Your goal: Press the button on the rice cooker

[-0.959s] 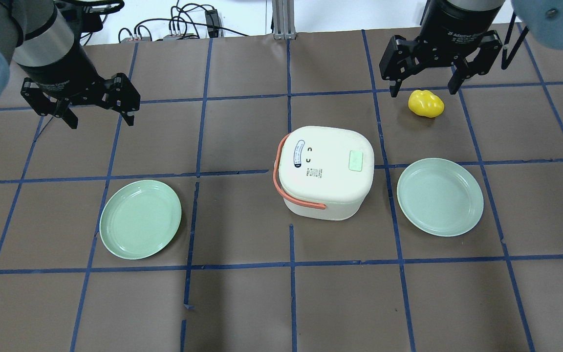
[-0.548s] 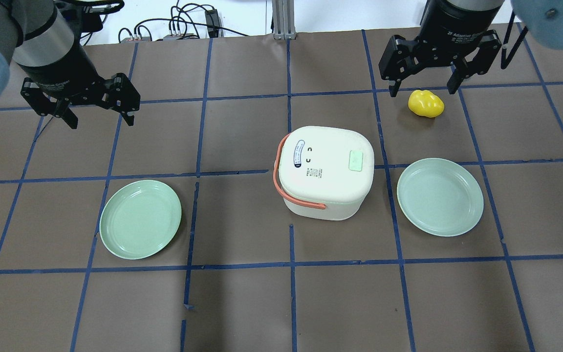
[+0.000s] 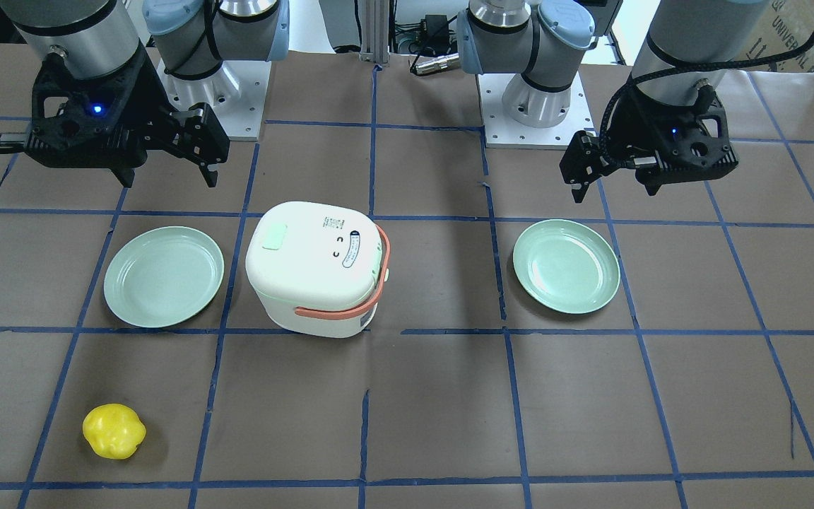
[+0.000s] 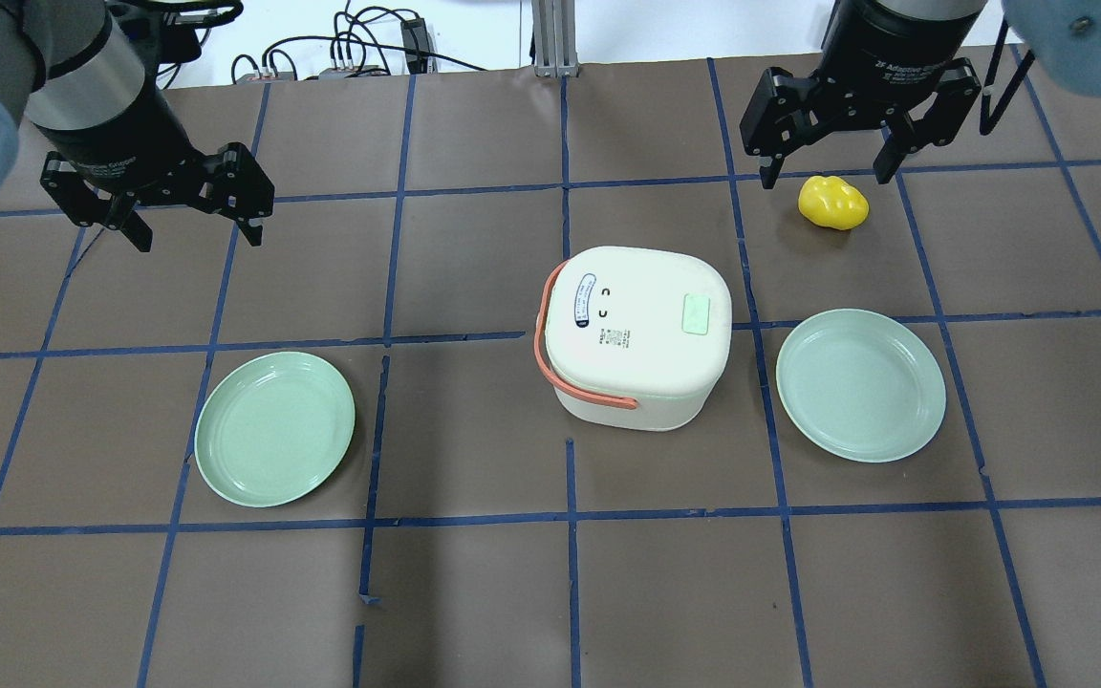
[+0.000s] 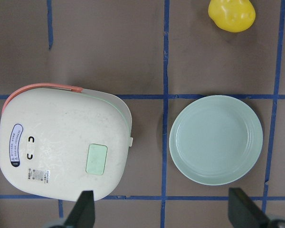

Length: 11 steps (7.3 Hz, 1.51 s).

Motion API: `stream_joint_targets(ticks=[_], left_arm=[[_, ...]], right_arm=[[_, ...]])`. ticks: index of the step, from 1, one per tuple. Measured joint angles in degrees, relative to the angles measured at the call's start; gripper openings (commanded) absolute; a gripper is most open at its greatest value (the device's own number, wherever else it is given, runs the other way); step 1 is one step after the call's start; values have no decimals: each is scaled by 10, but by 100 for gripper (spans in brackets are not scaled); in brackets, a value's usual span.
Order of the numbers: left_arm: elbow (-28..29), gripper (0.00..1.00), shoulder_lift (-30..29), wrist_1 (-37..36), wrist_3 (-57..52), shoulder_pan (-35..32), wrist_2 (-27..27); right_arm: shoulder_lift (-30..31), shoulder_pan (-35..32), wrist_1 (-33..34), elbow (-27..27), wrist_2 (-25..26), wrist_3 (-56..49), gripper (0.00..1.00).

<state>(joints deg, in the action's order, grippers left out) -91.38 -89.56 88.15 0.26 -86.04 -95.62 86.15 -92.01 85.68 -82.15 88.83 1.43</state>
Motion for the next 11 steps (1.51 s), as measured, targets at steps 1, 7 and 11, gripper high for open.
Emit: stream_joint_targets(ticks=[1,7,11], left_arm=[[0,100,0,0,0,0,0],[0,100,0,0,0,0,0],[0,100,0,0,0,0,0]], right_arm=[[0,0,0,0,0,2,100],[0,-3,-6,-8,-3,14,11],[-9,-56,36,-57,-33,102,3]])
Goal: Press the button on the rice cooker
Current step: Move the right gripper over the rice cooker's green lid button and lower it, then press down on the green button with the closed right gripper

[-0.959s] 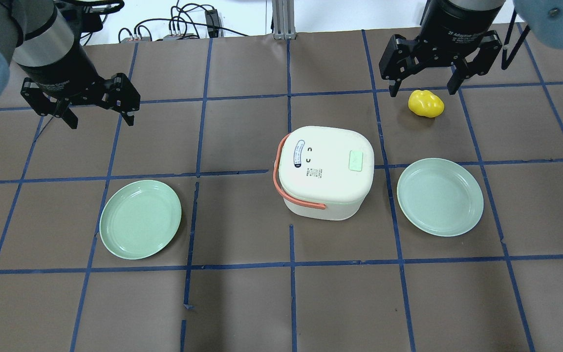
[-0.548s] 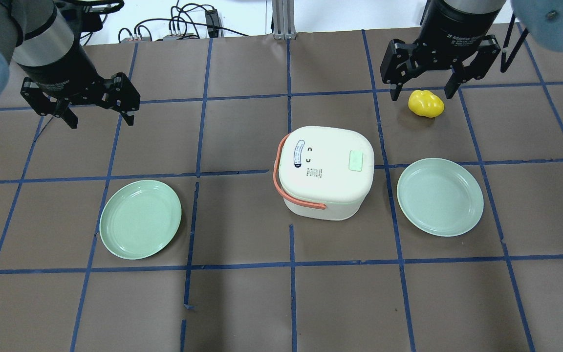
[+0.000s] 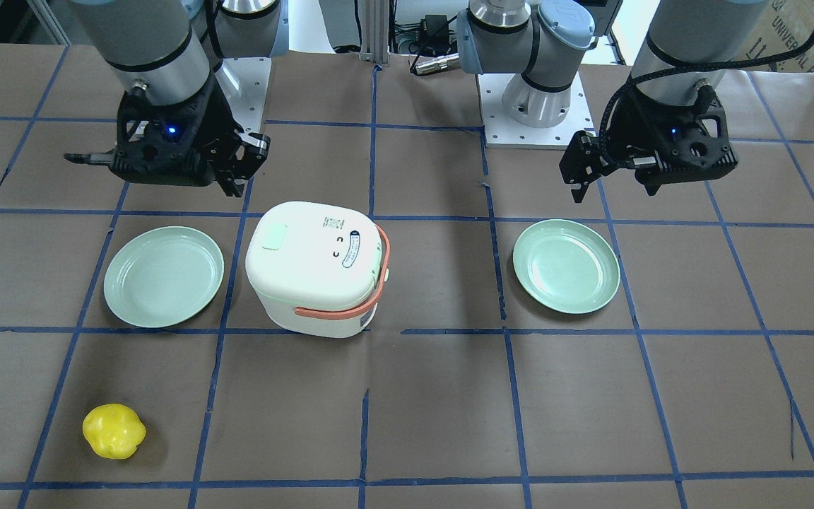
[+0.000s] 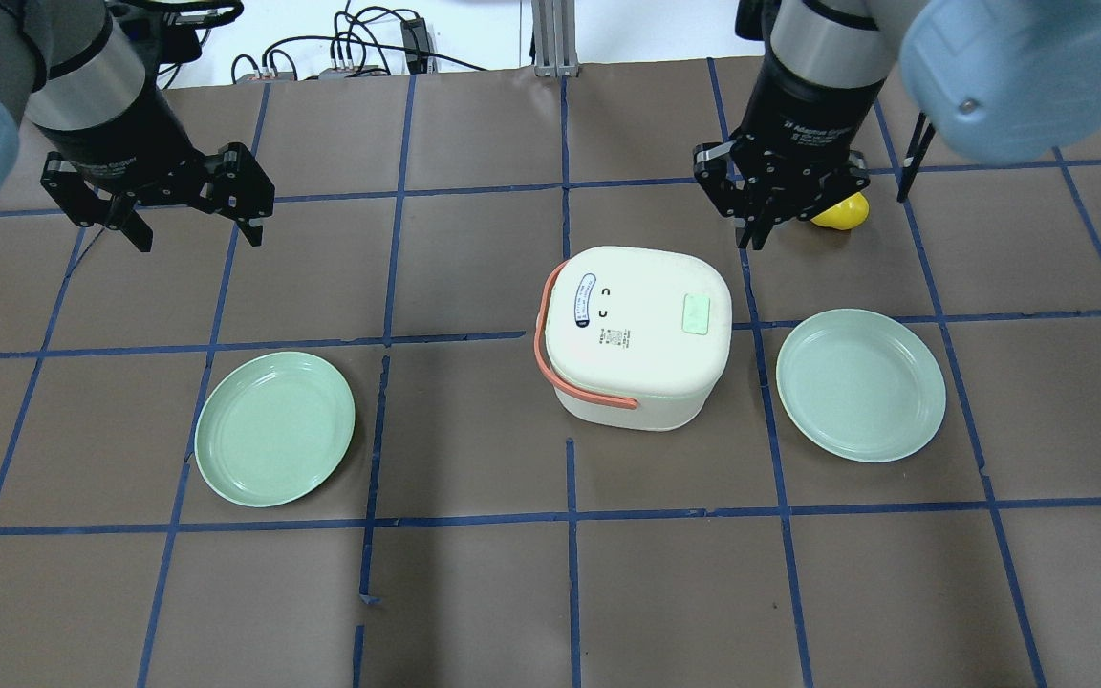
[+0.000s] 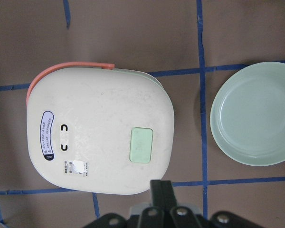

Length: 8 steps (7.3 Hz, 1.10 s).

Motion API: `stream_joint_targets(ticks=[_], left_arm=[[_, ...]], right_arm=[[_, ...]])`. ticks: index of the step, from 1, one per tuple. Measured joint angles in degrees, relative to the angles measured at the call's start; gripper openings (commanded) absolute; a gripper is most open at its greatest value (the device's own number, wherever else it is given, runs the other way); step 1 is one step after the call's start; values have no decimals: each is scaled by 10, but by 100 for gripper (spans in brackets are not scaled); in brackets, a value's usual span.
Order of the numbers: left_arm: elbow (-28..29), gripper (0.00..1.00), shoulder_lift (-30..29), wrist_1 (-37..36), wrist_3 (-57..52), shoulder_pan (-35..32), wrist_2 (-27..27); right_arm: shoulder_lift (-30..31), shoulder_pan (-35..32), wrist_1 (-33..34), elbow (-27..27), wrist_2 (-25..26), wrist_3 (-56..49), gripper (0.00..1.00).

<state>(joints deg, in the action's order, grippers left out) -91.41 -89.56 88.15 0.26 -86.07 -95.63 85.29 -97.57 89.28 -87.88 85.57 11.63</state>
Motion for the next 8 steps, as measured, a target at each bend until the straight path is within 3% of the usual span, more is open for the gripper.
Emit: stream_joint_targets(ticks=[3,8], left_arm=[[1,100,0,0,0,0,0],[0,100,0,0,0,0,0]], right_arm=[[-6,-14,98,-75,-1,18,3],[-9,-28,166,-130,0,56,3]])
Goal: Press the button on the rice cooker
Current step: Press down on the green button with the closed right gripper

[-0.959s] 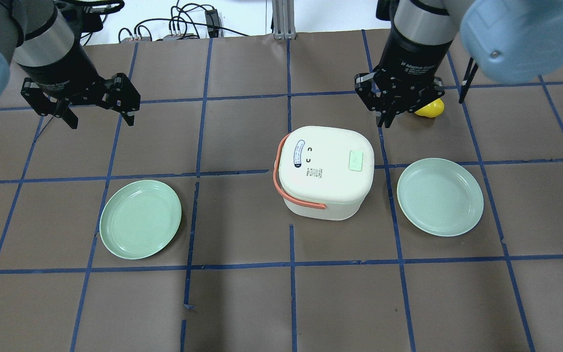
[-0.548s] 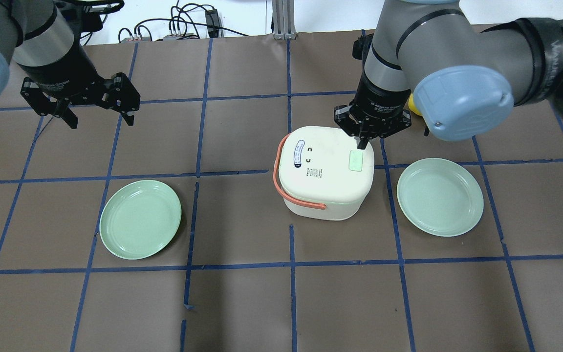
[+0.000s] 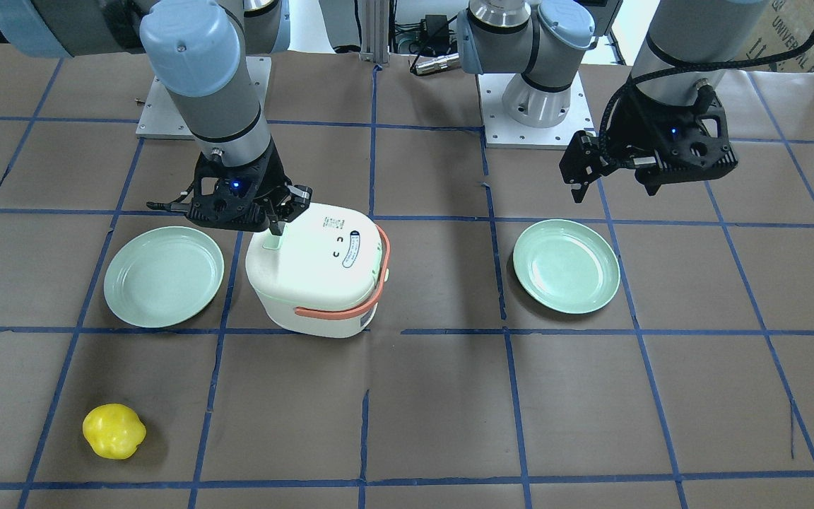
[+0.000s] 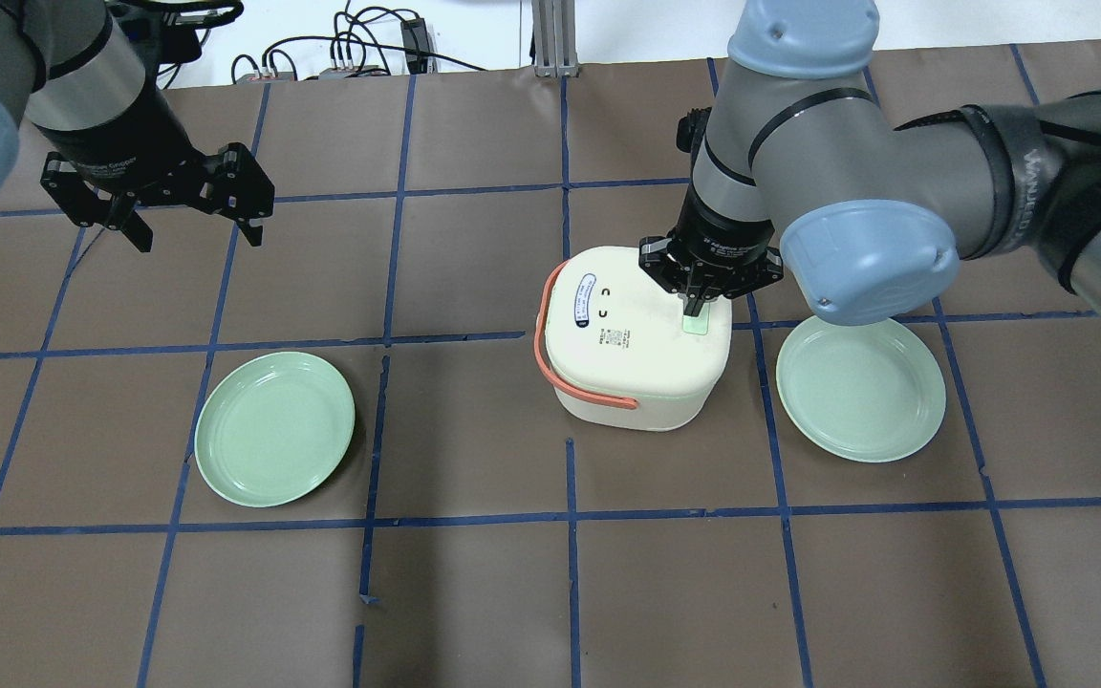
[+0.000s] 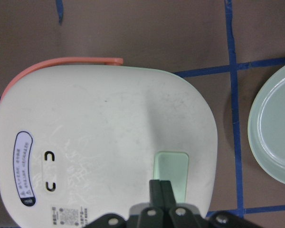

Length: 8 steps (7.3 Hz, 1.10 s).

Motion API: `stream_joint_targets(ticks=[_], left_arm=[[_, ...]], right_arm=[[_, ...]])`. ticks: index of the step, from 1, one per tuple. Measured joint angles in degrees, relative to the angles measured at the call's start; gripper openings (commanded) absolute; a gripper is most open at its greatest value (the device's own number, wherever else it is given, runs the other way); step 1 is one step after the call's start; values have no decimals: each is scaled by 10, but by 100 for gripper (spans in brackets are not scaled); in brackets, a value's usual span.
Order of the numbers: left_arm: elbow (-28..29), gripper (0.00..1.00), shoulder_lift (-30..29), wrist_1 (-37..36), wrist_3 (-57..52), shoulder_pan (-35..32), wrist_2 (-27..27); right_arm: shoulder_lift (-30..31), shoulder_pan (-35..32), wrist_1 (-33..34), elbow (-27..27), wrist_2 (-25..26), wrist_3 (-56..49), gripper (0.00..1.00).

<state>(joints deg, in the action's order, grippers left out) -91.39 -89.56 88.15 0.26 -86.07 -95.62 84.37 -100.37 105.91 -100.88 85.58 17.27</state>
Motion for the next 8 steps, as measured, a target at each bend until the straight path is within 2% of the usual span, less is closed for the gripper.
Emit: stream_joint_targets(ticks=[8], left_arm=[[0,100,0,0,0,0,0]], right_arm=[[-9,4,2,-3,5,-10,4]])
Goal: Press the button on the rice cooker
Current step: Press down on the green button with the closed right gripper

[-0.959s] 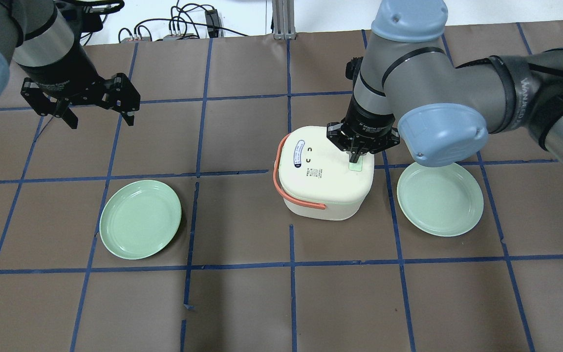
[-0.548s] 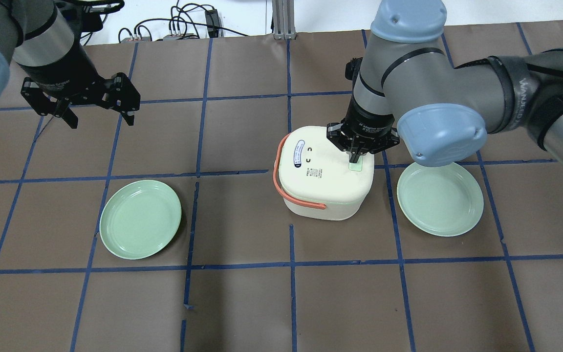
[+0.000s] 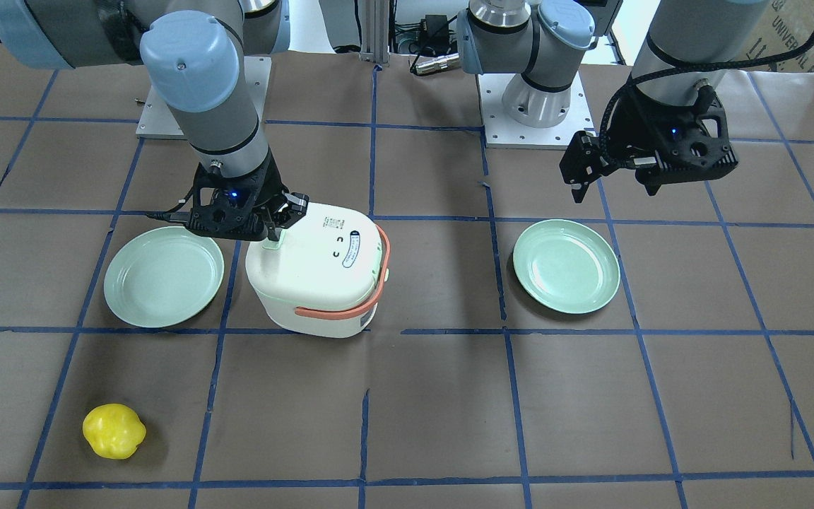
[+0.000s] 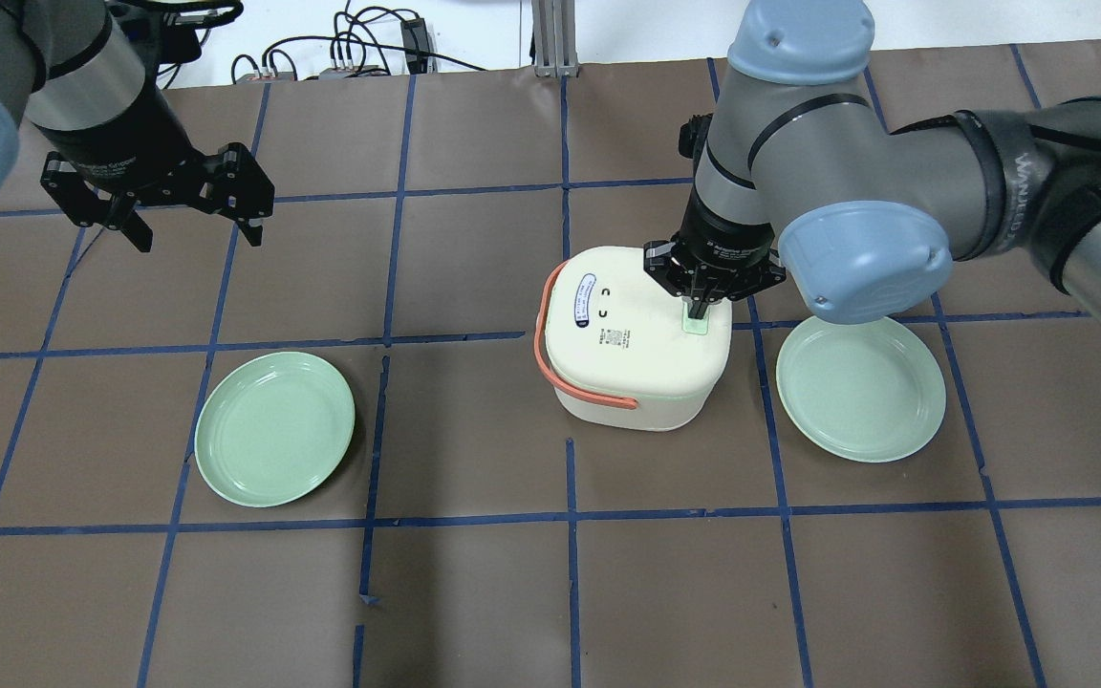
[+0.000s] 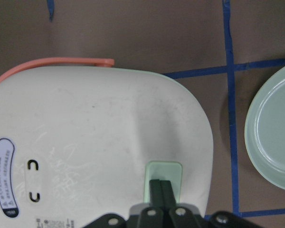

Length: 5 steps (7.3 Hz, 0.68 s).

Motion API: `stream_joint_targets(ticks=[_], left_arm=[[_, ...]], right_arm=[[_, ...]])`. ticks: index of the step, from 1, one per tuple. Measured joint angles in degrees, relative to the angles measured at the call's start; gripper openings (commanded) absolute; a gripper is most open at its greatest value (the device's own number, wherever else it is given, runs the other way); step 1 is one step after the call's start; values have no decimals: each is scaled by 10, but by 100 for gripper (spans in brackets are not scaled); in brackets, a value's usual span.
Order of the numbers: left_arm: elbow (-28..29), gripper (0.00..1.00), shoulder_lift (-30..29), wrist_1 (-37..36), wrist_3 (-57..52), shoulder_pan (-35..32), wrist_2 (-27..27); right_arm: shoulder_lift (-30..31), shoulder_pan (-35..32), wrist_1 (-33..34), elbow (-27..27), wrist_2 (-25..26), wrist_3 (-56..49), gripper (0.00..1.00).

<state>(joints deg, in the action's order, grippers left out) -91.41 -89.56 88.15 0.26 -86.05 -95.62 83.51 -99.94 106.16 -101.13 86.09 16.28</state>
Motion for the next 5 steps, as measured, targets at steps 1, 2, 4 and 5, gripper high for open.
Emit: stream_joint_targets(ticks=[1,2,4,5], left_arm=[[0,100,0,0,0,0,0],[0,100,0,0,0,0,0],[0,100,0,0,0,0,0],[0,100,0,0,0,0,0]], right_arm=[[-1,0,0,-1,0,0,4],[-1,0,0,-2,-1,0,4],[-3,0,0,-3,0,0,4],[-3,0,0,-4,0,0,4]])
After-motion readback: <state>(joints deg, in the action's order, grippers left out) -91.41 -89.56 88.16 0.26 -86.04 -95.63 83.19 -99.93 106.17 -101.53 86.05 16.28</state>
